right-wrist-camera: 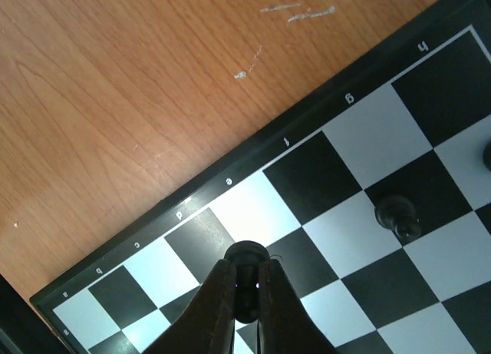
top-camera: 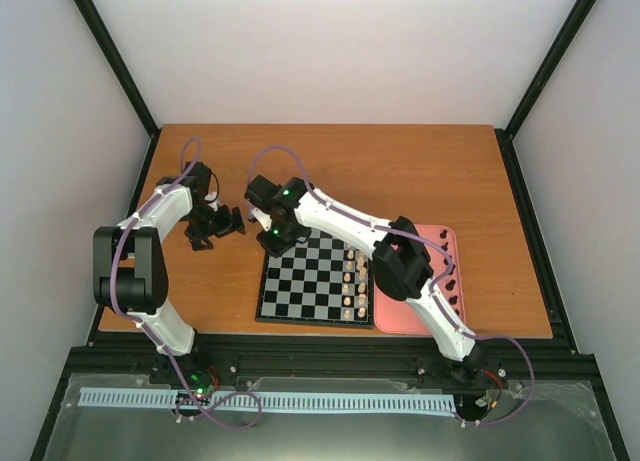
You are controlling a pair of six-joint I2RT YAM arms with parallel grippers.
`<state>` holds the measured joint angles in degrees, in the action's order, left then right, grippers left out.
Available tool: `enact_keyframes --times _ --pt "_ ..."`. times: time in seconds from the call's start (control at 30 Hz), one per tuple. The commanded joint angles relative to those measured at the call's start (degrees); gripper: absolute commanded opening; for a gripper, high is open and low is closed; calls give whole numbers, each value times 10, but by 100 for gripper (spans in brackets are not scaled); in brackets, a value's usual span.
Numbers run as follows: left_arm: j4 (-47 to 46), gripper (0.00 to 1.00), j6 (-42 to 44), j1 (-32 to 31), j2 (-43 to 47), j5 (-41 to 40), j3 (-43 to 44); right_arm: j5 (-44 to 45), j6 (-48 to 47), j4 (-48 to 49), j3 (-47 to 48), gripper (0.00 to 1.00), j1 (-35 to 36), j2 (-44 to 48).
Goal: Set up the chess pieces on the board
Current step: Place the chess piece on the chessboard.
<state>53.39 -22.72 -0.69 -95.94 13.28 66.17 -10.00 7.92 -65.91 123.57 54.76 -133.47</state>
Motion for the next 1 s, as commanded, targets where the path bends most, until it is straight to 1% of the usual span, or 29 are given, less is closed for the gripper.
enact_keyframes --times 0.0,0.1,0.2,0.97 --pt "-5 100 0 3 -3 -4 13 13 -7 -27 46 3 1 -31" --pt "-4 100 0 2 -3 -5 14 39 2 -45 75 3 0 -53" --pt "-2 100 0 2 -3 -6 16 51 7 -41 80 3 -5 -60" --pt "0 100 -1 3 -14 -8 24 58 12 -47 96 3 -29 -90"
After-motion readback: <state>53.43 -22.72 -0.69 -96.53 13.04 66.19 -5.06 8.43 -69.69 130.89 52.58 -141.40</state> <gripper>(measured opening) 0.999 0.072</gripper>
